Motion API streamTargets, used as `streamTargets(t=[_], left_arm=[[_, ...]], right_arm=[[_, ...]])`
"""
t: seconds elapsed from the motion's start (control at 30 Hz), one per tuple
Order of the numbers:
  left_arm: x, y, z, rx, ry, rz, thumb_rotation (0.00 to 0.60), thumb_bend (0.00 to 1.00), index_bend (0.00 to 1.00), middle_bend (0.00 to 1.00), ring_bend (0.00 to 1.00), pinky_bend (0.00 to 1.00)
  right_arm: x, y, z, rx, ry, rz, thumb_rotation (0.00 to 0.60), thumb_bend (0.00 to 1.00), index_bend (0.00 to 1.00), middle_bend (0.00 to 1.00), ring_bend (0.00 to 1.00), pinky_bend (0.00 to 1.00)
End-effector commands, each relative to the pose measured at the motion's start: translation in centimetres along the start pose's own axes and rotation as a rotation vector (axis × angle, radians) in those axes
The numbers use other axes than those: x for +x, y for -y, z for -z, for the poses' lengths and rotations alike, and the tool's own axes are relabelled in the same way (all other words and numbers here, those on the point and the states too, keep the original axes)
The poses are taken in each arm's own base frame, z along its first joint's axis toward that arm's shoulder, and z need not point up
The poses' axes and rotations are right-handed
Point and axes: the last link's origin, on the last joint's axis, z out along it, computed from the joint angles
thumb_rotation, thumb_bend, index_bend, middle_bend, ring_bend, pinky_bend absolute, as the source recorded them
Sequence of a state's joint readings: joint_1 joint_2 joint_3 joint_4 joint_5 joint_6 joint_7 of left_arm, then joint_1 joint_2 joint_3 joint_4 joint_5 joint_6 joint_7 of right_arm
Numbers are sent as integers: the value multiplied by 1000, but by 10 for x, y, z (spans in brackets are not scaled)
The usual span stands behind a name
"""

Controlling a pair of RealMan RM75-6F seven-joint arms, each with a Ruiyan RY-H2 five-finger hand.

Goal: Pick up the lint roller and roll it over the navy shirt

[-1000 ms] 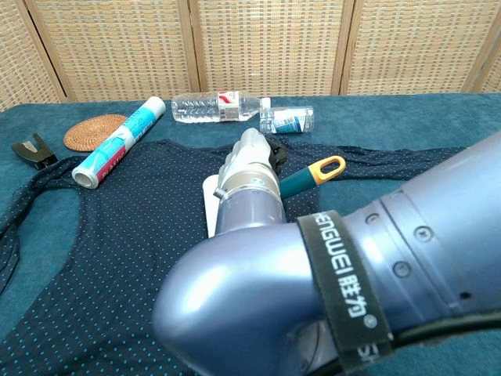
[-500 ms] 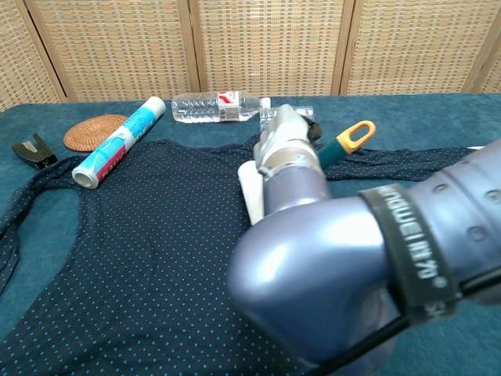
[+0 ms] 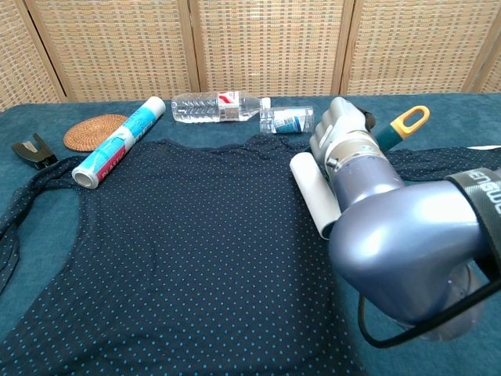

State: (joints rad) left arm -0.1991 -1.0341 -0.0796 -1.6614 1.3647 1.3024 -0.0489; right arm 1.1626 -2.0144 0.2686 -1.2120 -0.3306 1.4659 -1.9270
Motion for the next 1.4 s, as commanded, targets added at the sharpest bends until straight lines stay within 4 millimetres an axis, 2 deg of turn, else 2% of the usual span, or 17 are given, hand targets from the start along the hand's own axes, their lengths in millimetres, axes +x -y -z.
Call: streamTargets(t=[0.03,0.13,0.2,0.4,0.63,0.87,1.1,1.27,1.4], left_arm=[[0,0,0,0,2,0,600,0,0,0,0,0],[-1,0,0,-1,4,-1,600,0,0,0,0,0],[-1,0,-1,2,5,-1,600,0,0,0,0,0],[-1,1,-1,4,6,2,600,0,0,0,0,0],[1,4,-2,8,5,10,600,0,0,0,0,0],[1,4,-1,3,7,13,600,0,0,0,0,0],[2,5,-2,8,5,16,600,0,0,0,0,0],[1,4,-1,3,6,11,600,0,0,0,0,0],[0,3,-1,1,7,4,600,0,0,0,0,0]], right_arm=[[-1,1,-1,2,3,3,600,857,733,1000,1000,1000],[5,7,3,19,-6,-1,600,857,733,1000,1000,1000],[17,20,11,47,-29,-1,600,857,733,1000,1000,1000],[39,40,23,81,-64,-3,600,857,733,1000,1000,1000],[69,69,50,138,-135,19,600,857,731,1000,1000,1000],[84,75,61,172,-182,23,600,857,729,1000,1000,1000],[77,73,57,140,-162,38,600,857,729,1000,1000,1000],[63,68,48,103,-134,60,600,857,729,1000,1000,1000],[46,57,35,60,-110,95,600,857,729,1000,1000,1000]])
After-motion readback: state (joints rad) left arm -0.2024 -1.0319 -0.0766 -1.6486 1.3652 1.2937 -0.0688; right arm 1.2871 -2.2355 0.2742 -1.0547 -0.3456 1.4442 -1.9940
